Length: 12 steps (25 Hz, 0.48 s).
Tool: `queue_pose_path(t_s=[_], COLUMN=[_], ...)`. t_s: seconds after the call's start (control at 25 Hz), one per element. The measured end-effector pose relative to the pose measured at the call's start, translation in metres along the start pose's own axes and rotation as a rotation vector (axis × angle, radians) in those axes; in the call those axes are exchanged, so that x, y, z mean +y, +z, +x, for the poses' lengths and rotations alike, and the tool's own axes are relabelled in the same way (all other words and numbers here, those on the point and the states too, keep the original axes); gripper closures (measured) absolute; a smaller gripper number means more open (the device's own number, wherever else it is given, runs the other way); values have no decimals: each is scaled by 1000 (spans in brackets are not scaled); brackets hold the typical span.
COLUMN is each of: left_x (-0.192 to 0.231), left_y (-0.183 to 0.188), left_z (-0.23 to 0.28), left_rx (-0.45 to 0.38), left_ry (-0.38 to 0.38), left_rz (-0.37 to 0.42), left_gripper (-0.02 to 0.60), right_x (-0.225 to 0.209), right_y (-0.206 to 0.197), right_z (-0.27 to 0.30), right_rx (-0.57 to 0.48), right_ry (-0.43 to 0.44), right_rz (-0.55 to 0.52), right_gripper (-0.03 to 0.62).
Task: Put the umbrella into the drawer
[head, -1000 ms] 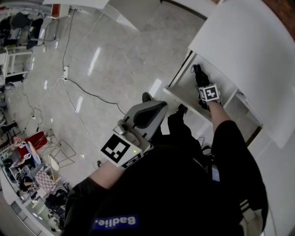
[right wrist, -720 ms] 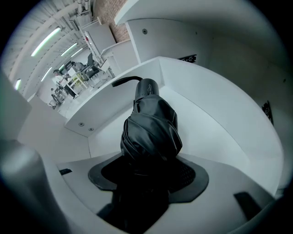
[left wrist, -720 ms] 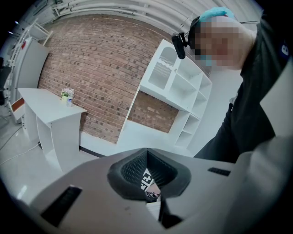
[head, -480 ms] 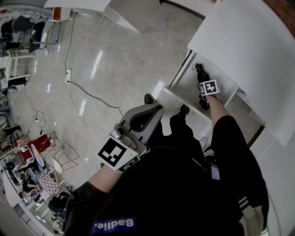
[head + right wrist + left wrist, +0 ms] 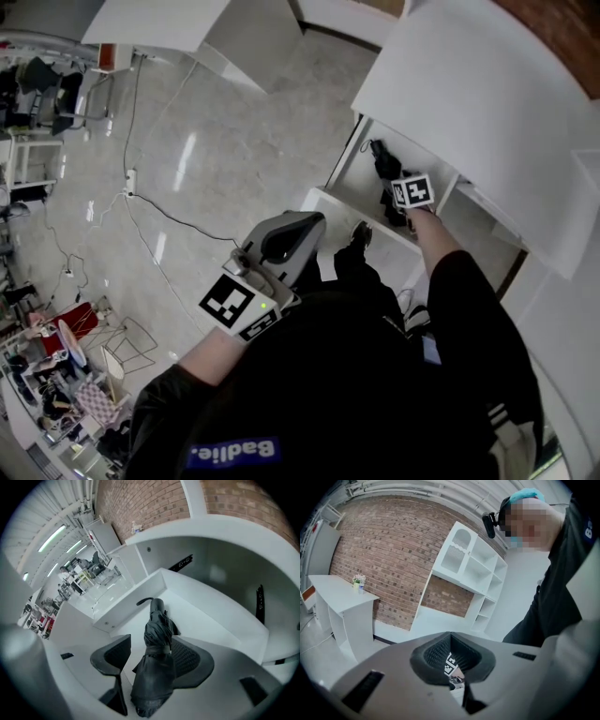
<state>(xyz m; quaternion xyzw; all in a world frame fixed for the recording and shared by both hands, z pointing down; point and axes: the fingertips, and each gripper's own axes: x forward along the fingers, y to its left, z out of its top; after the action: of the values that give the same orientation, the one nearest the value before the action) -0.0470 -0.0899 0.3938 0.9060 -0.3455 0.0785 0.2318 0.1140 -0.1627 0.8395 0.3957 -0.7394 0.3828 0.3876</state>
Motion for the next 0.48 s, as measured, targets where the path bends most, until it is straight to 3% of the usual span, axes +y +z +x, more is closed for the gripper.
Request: queue_pose_path(t_s=[0.48], left_x=[-38], left_y=[17], left_z=[16], left_rx=[-90], left_ry=[-132], left_rz=[13], left_gripper=[580], right_x=[33], right_y=[47], right_z=[-140], right_rx=[-339], right_ry=[64], right_rz=[51], right_gripper=[328])
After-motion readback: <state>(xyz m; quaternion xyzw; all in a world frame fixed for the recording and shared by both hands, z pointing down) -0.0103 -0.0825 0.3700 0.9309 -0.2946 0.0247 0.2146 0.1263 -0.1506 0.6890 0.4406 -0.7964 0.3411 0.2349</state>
